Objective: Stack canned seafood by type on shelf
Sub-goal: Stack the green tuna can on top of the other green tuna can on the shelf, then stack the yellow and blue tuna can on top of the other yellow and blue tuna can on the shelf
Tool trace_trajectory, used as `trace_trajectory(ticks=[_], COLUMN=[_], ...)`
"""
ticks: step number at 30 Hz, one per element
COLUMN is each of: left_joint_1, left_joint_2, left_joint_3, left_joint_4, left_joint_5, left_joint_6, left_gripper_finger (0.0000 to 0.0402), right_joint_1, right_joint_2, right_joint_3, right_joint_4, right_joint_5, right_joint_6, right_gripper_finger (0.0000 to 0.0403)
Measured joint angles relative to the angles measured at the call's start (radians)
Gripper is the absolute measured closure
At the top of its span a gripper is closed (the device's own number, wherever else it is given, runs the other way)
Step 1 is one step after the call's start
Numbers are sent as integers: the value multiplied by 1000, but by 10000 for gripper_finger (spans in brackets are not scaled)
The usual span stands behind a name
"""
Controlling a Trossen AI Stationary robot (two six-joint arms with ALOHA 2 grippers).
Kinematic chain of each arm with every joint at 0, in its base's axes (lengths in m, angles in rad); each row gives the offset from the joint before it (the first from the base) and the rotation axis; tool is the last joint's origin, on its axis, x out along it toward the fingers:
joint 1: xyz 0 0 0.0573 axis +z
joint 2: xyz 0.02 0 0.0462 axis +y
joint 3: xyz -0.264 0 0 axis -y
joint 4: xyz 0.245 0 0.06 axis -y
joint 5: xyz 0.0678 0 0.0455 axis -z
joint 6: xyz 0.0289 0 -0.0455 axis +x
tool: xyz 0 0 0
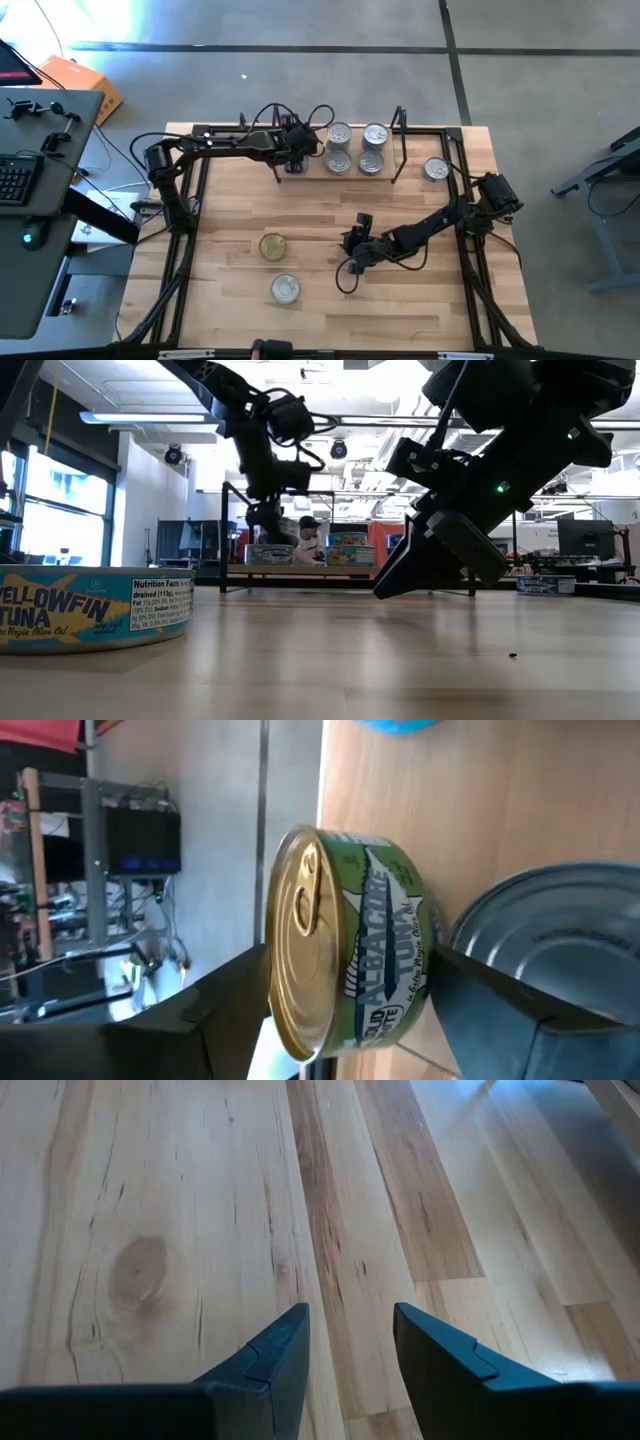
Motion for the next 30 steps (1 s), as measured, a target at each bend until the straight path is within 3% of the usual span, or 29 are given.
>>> trace_trajectory(ticks=[19, 30], left_joint_1=[18, 13], left_joint_2=[0, -1], left_joint_3=[6, 150], left_joint_4=[-87, -221], left_joint_5=[-27, -27], left_joint_6=[-18, -89], left_gripper_finger=[144, 107], right_joint_1=[0, 0], right_joint_2=[0, 0], right_joint_3=[0, 0], right_joint_4=[0, -1], right_joint_5=[0, 0], right_joint_6=[0, 0], right_gripper_finger=[265, 265])
